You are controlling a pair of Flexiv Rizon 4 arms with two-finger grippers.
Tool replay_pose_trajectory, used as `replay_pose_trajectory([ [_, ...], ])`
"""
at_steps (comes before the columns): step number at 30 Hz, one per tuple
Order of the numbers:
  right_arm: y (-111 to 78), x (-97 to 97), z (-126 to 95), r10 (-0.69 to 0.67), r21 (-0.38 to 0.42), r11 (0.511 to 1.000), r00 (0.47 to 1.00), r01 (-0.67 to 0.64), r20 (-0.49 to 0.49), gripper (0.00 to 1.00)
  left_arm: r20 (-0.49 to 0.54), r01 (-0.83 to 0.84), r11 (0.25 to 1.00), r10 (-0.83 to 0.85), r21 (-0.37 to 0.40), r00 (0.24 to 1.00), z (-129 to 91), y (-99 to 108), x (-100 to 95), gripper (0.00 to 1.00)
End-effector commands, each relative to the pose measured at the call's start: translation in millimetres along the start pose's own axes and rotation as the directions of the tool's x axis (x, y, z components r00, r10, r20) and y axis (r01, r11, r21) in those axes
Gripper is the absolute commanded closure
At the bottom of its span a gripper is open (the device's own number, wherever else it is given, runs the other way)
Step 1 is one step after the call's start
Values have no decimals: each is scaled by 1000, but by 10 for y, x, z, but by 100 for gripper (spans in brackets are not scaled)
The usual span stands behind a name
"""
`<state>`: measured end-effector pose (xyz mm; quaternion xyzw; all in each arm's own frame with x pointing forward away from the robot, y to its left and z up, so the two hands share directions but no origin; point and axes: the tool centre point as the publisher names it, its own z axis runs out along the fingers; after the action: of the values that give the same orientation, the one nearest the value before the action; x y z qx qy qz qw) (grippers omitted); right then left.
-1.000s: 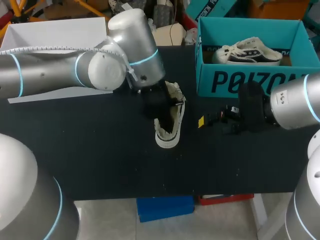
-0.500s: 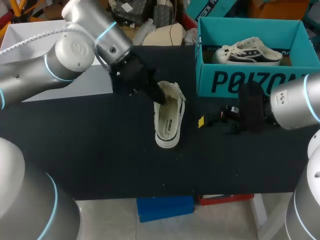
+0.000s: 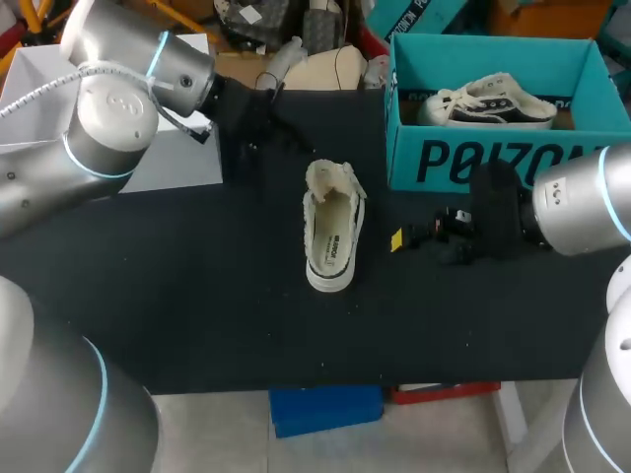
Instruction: Take the shoe out of the shoebox, open the shoe tongue, remove and reinsert the insole, then place the shoe into the shoebox
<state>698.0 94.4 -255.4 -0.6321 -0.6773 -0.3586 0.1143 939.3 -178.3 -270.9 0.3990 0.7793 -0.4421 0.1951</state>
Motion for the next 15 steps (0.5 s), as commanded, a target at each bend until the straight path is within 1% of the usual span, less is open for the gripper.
replay_pose_trajectory([
  [1, 1, 7, 7, 0, 0, 1000, 1000, 0, 2, 0, 31, 27, 983, -22, -179, 999, 58, 65, -63, 100],
  [3, 1, 7, 7, 0, 0, 1000, 1000, 0, 2, 0, 15, 27, 978, -24, -206, 1000, 77, 121, -111, 100],
  [6, 1, 7, 7, 0, 0, 1000, 1000, 0, 2, 0, -42, -15, 966, 4, -256, 999, 121, 214, -182, 100],
  [7, 1, 7, 7, 0, 0, 1000, 1000, 0, 2, 0, -57, -23, 965, 8, -262, 998, 138, 251, -208, 100],
  [9, 1, 7, 7, 0, 0, 1000, 1000, 0, 2, 0, -89, -40, 961, 16, -274, 996, 185, 253, -207, 100],
  [11, 1, 7, 7, 0, 0, 1000, 1000, 0, 2, 0, -122, -60, 957, 26, -285, 992, 230, 324, -238, 100],
  [13, 1, 7, 7, 0, 0, 1000, 1000, 0, 2, 0, -143, -66, 958, 26, -279, 989, 276, 306, -227, 100],
  [15, 1, 7, 7, 0, 0, 1000, 1000, 0, 2, 0, -175, -73, 960, 26, -270, 984, 321, 353, -237, 100],
])
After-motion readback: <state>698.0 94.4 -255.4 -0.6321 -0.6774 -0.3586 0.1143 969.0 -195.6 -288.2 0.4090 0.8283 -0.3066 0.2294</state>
